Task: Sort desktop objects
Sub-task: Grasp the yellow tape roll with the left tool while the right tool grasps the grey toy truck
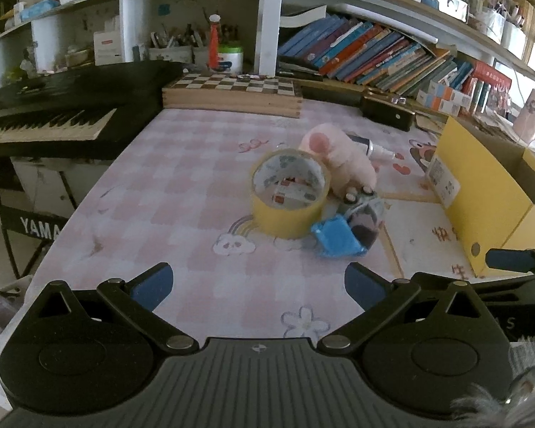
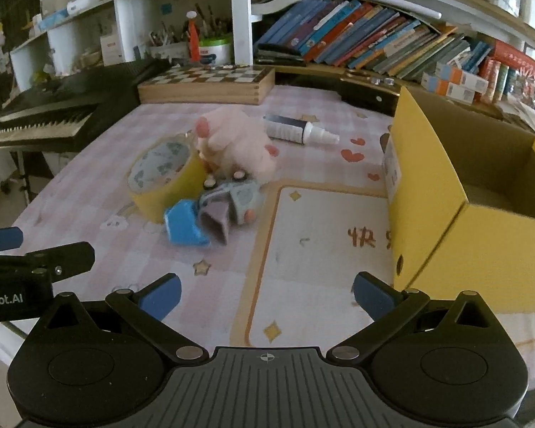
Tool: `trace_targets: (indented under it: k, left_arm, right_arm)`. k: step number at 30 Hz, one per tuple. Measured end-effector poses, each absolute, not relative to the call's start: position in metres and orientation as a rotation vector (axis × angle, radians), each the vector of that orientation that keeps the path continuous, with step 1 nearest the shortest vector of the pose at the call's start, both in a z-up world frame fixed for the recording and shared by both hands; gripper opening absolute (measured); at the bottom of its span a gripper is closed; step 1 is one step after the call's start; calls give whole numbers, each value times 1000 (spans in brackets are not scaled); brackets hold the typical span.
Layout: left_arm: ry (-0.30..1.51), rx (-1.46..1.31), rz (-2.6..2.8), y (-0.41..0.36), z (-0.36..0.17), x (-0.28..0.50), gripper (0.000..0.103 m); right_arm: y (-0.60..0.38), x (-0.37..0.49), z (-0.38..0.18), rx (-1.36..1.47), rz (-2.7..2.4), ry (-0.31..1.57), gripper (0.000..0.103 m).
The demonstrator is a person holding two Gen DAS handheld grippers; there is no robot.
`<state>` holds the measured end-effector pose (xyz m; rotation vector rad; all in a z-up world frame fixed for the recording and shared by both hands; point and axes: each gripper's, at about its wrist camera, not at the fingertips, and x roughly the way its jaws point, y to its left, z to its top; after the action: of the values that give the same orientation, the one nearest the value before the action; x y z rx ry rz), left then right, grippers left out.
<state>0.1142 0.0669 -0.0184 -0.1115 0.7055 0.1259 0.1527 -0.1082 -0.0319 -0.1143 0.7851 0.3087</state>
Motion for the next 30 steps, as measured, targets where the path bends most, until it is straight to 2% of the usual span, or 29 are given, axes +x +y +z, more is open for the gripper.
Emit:
trace_targets:
  k: [23,30]
  left_arm:
    - [739,-127,296,73,-14,169,103]
    - [726,-126,281,72,-11,181,103]
  right_arm:
    - [-90,238,-40,-142,518,808,97]
    - [-74,259,-54,-207,560,830,90]
